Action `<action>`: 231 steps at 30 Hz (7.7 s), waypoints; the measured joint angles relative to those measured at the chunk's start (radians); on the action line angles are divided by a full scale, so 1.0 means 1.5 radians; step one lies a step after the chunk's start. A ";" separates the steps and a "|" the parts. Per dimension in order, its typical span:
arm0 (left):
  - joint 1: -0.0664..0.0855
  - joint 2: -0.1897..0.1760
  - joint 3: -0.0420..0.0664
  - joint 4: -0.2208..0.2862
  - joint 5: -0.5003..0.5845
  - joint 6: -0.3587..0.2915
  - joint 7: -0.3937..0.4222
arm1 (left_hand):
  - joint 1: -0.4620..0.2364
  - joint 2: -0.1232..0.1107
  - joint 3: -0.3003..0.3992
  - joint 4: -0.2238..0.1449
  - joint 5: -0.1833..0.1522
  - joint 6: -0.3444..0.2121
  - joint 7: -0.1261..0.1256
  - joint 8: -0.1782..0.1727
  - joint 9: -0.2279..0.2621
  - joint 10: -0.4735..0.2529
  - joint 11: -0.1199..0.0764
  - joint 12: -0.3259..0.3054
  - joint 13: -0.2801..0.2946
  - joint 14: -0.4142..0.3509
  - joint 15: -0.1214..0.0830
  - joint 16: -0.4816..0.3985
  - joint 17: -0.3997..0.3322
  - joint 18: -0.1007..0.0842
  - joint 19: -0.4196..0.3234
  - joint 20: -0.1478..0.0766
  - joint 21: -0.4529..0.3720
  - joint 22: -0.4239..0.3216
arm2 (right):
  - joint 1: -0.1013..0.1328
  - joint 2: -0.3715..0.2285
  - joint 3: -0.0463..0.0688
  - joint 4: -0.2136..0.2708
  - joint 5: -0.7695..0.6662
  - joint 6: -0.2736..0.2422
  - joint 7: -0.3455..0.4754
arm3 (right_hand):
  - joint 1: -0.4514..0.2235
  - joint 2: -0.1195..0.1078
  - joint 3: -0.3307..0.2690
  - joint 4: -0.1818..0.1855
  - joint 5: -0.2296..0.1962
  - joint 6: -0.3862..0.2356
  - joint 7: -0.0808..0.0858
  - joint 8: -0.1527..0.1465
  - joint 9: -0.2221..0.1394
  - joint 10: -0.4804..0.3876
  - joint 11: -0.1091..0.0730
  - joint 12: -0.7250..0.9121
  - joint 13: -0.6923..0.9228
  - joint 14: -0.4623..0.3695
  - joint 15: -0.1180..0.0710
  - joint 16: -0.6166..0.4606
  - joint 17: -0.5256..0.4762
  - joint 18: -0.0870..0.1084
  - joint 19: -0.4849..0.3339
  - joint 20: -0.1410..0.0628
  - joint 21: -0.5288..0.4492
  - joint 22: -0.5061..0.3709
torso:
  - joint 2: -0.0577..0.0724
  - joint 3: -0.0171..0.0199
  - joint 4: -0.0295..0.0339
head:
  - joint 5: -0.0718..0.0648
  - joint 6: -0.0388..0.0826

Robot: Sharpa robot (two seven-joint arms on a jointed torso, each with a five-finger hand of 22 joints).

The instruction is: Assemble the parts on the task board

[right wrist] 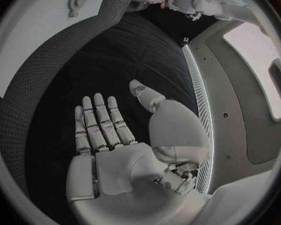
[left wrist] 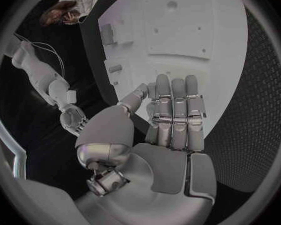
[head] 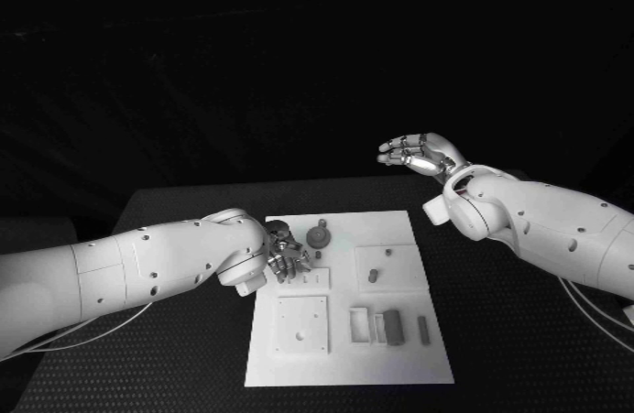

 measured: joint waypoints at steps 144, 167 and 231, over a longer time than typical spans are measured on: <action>-0.026 0.046 0.001 -0.078 -0.060 0.079 -0.004 | -0.106 -0.045 -0.068 0.016 0.005 0.033 -0.036 0.003 0.018 -0.024 -0.007 0.025 0.023 -0.018 -0.011 0.059 -0.043 0.000 0.001 -0.006 0.001 0.038 | 0.005 0.020 0.008 -0.020 -0.004 0.025 0.004 | 0.003 0.003 -0.012 0.005 -0.001 -0.016 -0.003 0.002 -0.011 0.007 0.002 -0.020 -0.039 0.002 0.002 -0.018 -0.014 0.000 -0.007 0.002 -0.015 0.020 | -0.001 0.0001 -0.0004 | -0.010 -0.022; 0.006 -0.023 0.049 -0.045 -0.050 0.085 0.003 | -0.111 -0.066 -0.068 0.016 0.005 0.025 -0.035 -0.005 0.018 -0.029 -0.002 0.025 0.021 -0.031 -0.008 0.062 -0.059 0.000 -0.001 -0.005 -0.010 0.040 | 0.005 0.017 0.008 -0.028 -0.004 0.025 0.003 | 0.003 0.003 -0.014 0.007 -0.001 -0.016 -0.003 0.002 -0.012 0.007 0.002 -0.020 -0.041 0.002 0.002 -0.018 -0.014 0.000 -0.007 0.002 -0.018 0.021 | -0.001 -0.0006 0.0008 | -0.007 -0.011; -0.006 0.114 0.039 -0.354 -0.114 0.193 0.043 | -0.090 -0.046 -0.056 0.021 0.005 -0.067 0.002 -0.062 -0.013 -0.070 0.025 0.013 0.015 -0.078 0.011 0.070 -0.109 0.000 -0.030 0.011 -0.042 0.047 | 0.005 0.020 0.008 -0.031 -0.007 0.031 0.004 | 0.003 0.003 -0.017 0.006 -0.001 -0.016 -0.003 0.013 -0.014 0.015 -0.001 -0.023 -0.054 0.002 0.002 -0.021 -0.016 0.000 -0.007 0.002 -0.023 0.030 | 0.004 -0.0004 -0.0036 | -0.010 -0.001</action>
